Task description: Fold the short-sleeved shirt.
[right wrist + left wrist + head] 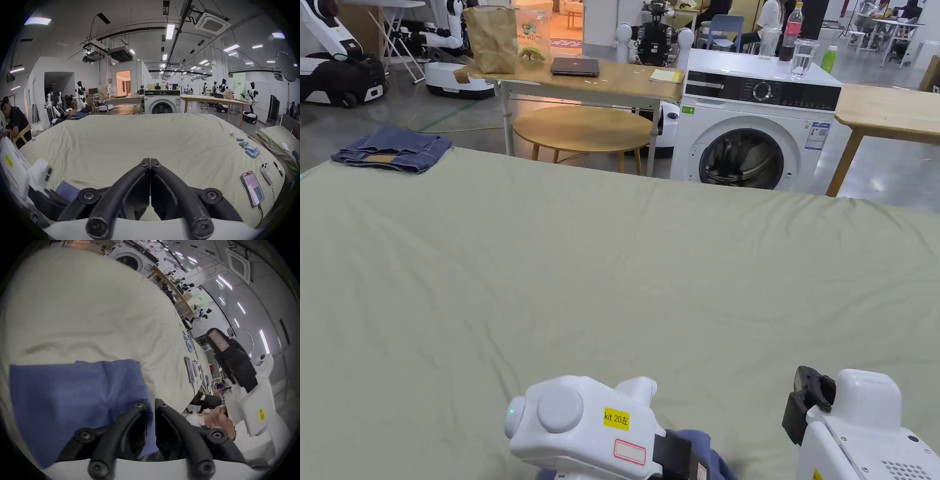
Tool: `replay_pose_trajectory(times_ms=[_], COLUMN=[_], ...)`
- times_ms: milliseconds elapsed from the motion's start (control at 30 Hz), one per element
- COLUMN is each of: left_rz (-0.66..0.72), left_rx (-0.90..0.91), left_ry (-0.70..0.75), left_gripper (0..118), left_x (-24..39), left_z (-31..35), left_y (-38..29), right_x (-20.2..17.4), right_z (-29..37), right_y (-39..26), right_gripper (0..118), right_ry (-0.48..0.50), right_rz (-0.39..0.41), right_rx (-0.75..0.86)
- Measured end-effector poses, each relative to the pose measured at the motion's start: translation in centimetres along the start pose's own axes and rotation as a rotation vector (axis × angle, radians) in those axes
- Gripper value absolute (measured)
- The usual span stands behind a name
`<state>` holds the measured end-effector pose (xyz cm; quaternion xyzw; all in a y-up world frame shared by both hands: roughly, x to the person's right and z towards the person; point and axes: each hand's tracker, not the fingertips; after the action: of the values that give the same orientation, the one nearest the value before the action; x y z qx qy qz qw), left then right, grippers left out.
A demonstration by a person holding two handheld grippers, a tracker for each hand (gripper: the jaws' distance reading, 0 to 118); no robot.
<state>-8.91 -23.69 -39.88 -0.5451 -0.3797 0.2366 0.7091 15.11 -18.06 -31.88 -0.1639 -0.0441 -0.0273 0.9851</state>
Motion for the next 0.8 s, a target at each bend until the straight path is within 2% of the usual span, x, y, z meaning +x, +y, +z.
replay_pose_trajectory(times_ms=[100,267,567,700,800], left_rz=[0.088,0.115,0.081,-0.091,-0.196], left_rx=[-0.032,-0.048,-0.025,0.141,0.338], left_ry=[-0.05,-0.018,-0.005,0.09,0.213], left_gripper=[1,0,0,0,0], left_x=[-1.6,-3.4,-1.9,-0.3,0.4], left_z=[-2.6,-6.1,-4.2,0.5,4.9], left_y=[-0.4,-1.7,-1.0,0.3,0.7], right_x=[0.0,0.1,0.3,0.0,-0.4], right_z=[0.0,0.0,0.2,-0.1,-0.5], right_y=[0.0,0.0,0.2,0.8,1.5], right_gripper=[0,0,0,0,0], right_ry=[0.001,-0.001,-0.009,-0.02,-0.023], right_rz=[0.003,0.007,0.008,0.012,0.008], right_rx=[-0.001,-0.001,0.016,0.051,0.082])
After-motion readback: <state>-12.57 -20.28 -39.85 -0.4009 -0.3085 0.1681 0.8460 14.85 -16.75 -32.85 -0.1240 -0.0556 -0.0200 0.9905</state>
